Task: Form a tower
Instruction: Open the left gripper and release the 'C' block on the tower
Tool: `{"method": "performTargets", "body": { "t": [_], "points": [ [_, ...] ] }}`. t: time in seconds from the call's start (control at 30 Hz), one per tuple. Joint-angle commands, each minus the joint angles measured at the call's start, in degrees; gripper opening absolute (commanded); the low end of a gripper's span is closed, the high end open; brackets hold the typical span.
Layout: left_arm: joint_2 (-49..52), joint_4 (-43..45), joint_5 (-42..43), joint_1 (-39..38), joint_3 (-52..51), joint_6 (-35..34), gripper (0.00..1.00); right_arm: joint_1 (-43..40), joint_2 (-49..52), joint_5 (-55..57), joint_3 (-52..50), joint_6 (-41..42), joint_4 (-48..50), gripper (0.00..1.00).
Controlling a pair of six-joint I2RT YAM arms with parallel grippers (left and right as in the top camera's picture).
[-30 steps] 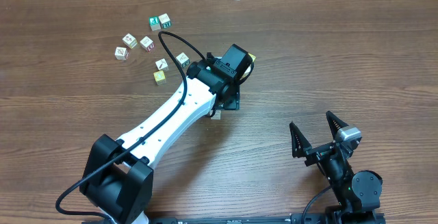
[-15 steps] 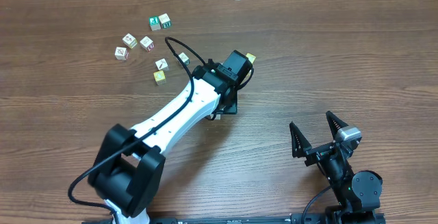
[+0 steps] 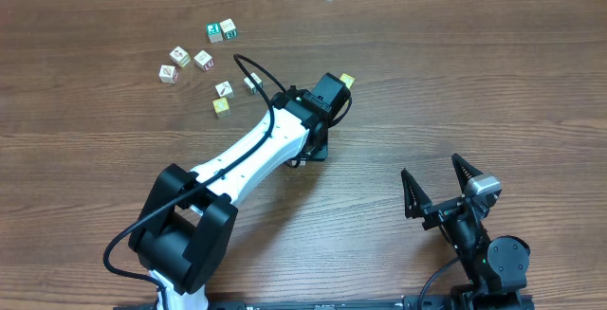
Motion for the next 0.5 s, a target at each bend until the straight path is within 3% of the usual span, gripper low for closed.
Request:
{"method": "performTargets", "body": {
  "t": [0.0,0.47],
  "points": [
    [0.46,0.09,0.07,-0.35,-0.2,-0.37,0.56,-0.26,-0.52,-0.04,-0.59,0.13,0.28,1.0],
    [0.46,0.24,0.07,-0.33,-0.2,-1.66,0.49,-0.26,-0.52,-0.04,-0.59,0.13,0.28,1.0]
  ]
}}
